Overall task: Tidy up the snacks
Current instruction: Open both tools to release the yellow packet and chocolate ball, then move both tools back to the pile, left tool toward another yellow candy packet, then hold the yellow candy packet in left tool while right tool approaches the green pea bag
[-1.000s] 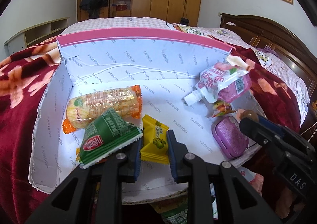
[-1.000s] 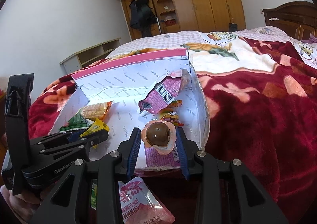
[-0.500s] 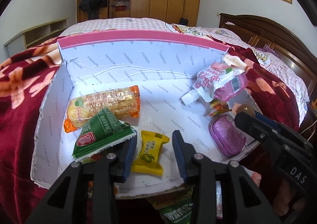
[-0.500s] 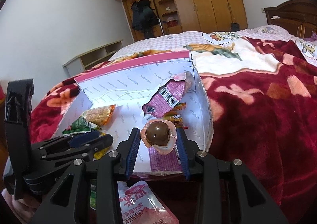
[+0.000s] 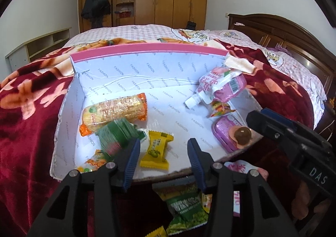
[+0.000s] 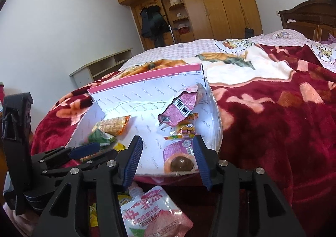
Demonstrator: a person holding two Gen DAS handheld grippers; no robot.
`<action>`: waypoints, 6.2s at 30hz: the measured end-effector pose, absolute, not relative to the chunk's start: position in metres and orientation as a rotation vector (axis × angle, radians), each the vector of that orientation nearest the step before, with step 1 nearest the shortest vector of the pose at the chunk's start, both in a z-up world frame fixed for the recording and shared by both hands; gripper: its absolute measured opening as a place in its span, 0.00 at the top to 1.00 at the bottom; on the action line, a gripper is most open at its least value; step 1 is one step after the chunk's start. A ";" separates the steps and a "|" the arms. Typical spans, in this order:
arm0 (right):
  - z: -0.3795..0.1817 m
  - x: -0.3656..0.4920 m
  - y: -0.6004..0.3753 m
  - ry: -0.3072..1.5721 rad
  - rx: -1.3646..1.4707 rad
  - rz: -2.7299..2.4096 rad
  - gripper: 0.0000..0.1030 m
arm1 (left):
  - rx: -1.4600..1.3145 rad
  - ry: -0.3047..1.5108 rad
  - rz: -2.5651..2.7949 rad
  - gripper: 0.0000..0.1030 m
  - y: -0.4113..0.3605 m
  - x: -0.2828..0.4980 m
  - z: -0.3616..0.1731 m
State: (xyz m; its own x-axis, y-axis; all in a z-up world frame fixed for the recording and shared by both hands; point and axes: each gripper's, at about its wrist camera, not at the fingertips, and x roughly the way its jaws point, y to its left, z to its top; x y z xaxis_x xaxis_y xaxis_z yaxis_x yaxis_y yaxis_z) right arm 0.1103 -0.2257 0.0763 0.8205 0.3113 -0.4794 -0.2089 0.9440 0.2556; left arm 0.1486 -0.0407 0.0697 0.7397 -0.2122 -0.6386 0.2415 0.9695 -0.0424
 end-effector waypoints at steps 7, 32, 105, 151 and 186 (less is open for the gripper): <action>0.077 0.094 -0.223 0.542 0.206 0.287 0.50 | 0.048 0.677 -0.260 0.49 -0.039 0.129 0.076; 0.061 0.036 -0.223 0.567 0.225 0.285 0.45 | -0.014 0.757 -0.199 0.48 -0.008 0.068 0.052; 0.031 0.007 -0.178 0.667 0.177 0.356 0.43 | -0.062 0.759 -0.005 0.62 0.046 0.042 0.019; 0.010 0.052 -0.135 0.776 0.126 0.251 0.38 | -0.145 0.734 -0.060 0.62 0.063 0.039 0.008; 0.016 0.058 -0.103 0.752 0.139 0.355 0.49 | -0.163 0.717 -0.065 0.62 0.065 0.034 0.014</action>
State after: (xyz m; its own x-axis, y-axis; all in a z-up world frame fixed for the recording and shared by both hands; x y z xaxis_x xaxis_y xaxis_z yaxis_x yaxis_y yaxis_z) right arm 0.0581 -0.1025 0.0165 0.6743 0.3638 -0.6427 -0.2657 0.9315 0.2486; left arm 0.0338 0.0648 0.0137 0.7522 -0.1146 -0.6489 0.0032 0.9854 -0.1704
